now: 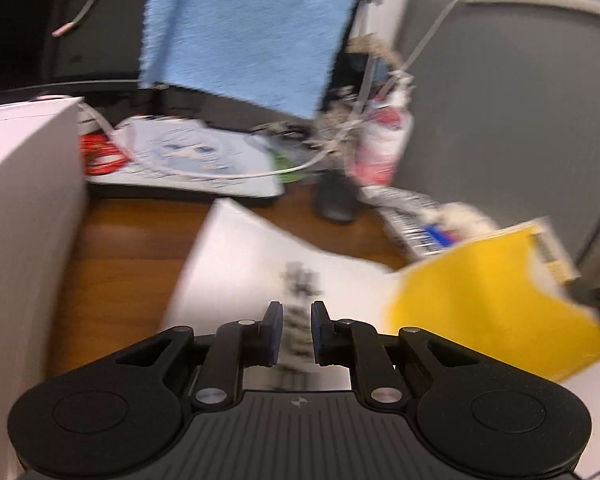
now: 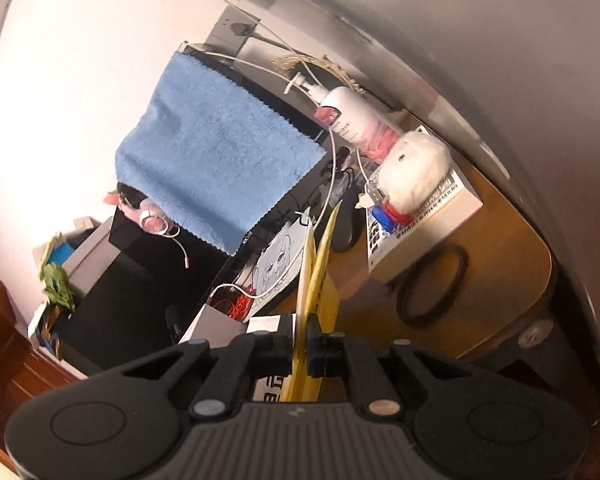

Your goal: Fold shopping bag

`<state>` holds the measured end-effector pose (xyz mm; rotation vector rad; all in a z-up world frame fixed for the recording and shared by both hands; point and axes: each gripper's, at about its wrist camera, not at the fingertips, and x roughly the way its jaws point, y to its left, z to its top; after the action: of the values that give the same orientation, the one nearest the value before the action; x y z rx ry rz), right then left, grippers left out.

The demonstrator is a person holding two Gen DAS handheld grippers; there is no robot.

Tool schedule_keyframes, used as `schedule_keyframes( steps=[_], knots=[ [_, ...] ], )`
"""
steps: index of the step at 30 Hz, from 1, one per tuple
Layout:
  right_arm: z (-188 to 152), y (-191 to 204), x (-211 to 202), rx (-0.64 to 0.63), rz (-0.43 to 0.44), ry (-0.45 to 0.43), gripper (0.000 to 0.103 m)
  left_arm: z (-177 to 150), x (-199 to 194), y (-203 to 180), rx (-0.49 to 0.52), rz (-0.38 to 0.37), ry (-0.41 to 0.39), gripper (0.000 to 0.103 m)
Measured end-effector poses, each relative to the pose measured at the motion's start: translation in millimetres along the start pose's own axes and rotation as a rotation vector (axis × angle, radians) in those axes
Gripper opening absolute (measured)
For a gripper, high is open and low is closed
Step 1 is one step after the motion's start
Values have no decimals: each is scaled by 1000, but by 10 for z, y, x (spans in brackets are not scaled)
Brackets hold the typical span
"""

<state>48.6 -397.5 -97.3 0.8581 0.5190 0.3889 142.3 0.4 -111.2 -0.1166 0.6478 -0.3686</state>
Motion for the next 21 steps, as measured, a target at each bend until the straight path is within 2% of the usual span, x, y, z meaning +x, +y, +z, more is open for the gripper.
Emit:
schedule_keyframes(
  steps=[7, 12, 16, 21],
  knots=[
    [79, -30, -49, 15, 6, -3, 5, -113, 91, 86, 6, -4, 50, 13],
    [149, 47, -77, 0, 4, -27, 5, -133, 95, 67, -34, -83, 73, 13],
    [207, 200, -52, -27, 27, -35, 5, -168, 86, 41, -51, -115, 75, 13],
    [202, 442, 162, -83, 46, 7, 6, -198, 78, 67, -92, -161, 81, 13]
  ],
)
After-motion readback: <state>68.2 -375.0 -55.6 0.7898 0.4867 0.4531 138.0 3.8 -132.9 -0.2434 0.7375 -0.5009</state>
